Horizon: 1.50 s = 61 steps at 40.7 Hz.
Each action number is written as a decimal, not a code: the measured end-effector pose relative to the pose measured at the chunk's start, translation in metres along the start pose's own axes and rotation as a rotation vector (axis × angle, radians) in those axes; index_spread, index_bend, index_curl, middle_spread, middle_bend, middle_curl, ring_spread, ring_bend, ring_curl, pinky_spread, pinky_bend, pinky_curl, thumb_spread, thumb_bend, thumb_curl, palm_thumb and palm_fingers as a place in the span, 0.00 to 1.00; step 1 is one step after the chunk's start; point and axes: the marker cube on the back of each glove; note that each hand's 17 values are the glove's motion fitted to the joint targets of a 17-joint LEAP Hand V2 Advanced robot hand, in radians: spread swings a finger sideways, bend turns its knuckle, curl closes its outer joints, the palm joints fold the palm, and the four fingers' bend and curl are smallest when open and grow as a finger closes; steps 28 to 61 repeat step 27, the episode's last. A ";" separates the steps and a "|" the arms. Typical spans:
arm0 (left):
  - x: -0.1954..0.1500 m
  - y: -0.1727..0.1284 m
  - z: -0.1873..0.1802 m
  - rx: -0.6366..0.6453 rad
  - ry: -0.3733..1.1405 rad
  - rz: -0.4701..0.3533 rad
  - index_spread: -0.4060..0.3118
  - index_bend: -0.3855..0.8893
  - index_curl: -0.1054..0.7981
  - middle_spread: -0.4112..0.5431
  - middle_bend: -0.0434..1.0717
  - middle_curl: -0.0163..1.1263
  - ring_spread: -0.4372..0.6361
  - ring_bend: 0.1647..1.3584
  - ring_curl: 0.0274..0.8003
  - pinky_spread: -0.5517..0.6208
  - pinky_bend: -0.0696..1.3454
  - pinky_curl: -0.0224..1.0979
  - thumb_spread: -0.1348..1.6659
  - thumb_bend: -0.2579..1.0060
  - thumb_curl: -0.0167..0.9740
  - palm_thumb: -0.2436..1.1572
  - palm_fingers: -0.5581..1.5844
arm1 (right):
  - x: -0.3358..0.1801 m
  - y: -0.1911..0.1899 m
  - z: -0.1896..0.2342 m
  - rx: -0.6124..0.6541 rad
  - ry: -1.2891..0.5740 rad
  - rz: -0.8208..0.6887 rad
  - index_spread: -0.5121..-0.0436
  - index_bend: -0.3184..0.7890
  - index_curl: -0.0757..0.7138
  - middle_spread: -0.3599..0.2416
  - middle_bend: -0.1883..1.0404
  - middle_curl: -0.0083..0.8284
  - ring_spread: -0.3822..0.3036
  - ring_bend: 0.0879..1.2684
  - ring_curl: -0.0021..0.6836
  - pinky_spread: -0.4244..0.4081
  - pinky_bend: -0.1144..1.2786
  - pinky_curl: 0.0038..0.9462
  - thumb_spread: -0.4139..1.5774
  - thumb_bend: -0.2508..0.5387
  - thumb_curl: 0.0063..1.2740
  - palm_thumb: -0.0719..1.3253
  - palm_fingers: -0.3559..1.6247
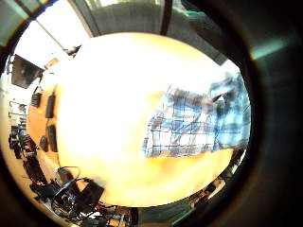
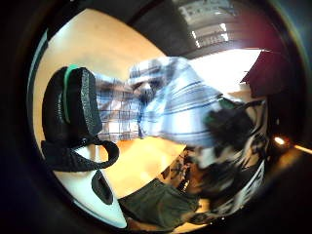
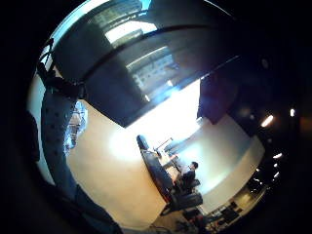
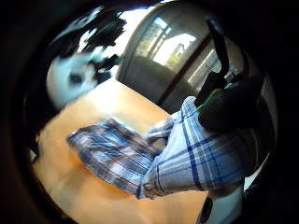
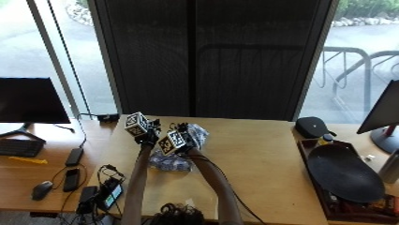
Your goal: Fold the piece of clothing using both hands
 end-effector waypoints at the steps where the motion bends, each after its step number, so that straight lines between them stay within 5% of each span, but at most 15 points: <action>1: -0.001 -0.001 -0.009 0.025 -0.007 0.006 0.42 0.43 0.55 0.51 0.24 0.36 0.73 0.23 0.37 0.81 0.34 0.28 0.91 0.26 0.27 0.40 0.39 | -0.006 -0.001 -0.006 0.018 -0.027 -0.003 0.35 0.47 0.63 0.11 0.32 0.48 0.10 0.32 0.59 0.26 0.38 0.33 0.55 0.26 0.45 0.76 0.78; 8: -0.014 0.007 -0.050 0.146 0.005 0.036 0.42 0.42 0.54 0.49 0.25 0.37 0.72 0.23 0.37 0.80 0.33 0.28 0.93 0.28 0.28 0.45 0.40 | -0.033 0.002 -0.028 0.036 -0.265 0.036 0.32 0.45 0.64 0.08 0.31 0.50 0.08 0.28 0.59 0.26 0.38 0.35 0.56 0.27 0.45 0.74 0.78; 16: -0.022 0.019 -0.041 0.077 0.024 0.039 0.42 0.42 0.53 0.47 0.25 0.37 0.71 0.23 0.37 0.79 0.33 0.29 0.95 0.31 0.30 0.49 0.41 | -0.045 0.002 -0.001 -0.144 -0.531 0.164 0.30 0.26 0.48 0.09 0.29 0.49 0.06 0.33 0.61 0.23 0.50 0.40 0.63 0.26 0.41 0.65 0.69; 20: -0.020 0.016 -0.032 0.055 0.010 0.070 0.42 0.42 0.53 0.47 0.25 0.38 0.70 0.23 0.37 0.79 0.32 0.29 0.95 0.32 0.30 0.50 0.41 | -0.016 0.021 0.011 -0.320 -0.465 0.138 0.29 0.29 0.43 0.09 0.30 0.49 0.06 0.35 0.62 0.23 0.53 0.41 0.65 0.27 0.40 0.63 0.68; 27: -0.012 0.017 -0.018 -0.016 -0.027 0.093 0.42 0.42 0.52 0.47 0.24 0.38 0.70 0.23 0.37 0.78 0.32 0.30 0.95 0.33 0.30 0.51 0.41 | 0.005 0.019 0.021 -0.381 -0.781 0.110 0.32 0.39 0.43 0.20 0.29 0.49 0.16 0.29 0.60 0.36 0.48 0.40 0.73 0.28 0.37 0.57 0.58; 61: -0.012 0.017 -0.018 -0.016 -0.027 0.093 0.42 0.42 0.52 0.47 0.24 0.38 0.70 0.23 0.37 0.78 0.32 0.30 0.95 0.33 0.30 0.51 0.41 | 0.005 0.019 0.021 -0.381 -0.781 0.110 0.32 0.39 0.43 0.20 0.29 0.49 0.16 0.29 0.60 0.36 0.48 0.40 0.73 0.28 0.37 0.57 0.58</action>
